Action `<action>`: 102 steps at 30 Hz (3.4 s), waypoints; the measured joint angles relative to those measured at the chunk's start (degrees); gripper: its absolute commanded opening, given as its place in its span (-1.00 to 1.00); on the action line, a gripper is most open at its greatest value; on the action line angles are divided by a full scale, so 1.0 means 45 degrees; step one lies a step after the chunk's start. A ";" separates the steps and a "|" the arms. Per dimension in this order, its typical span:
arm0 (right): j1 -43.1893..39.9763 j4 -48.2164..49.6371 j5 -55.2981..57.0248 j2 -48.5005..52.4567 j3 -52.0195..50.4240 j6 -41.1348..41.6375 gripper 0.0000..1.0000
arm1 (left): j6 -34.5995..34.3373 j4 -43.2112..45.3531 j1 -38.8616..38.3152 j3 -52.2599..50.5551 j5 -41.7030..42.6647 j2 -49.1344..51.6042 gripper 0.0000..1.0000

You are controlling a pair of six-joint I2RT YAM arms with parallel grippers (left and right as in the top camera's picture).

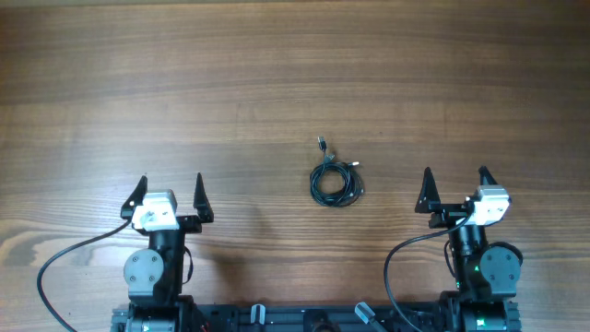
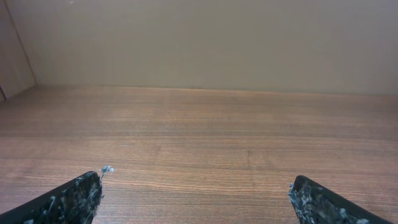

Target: Untangle cables

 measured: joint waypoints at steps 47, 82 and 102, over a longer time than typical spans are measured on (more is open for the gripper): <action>0.0000 0.0005 0.0000 0.0185 0.0000 0.0000 1.00 | -0.0403 0.1350 -0.0019 0.5479 1.1769 0.8966 1.00; 0.0000 0.0000 0.0000 0.0180 0.0000 0.0000 1.00 | -0.8111 -0.3419 -0.8825 1.1793 0.0622 2.2372 0.01; 0.0000 0.0000 0.0000 0.0180 0.0000 -0.0005 1.00 | -0.8014 -0.2992 -0.9330 1.2041 -0.0287 1.9001 -0.92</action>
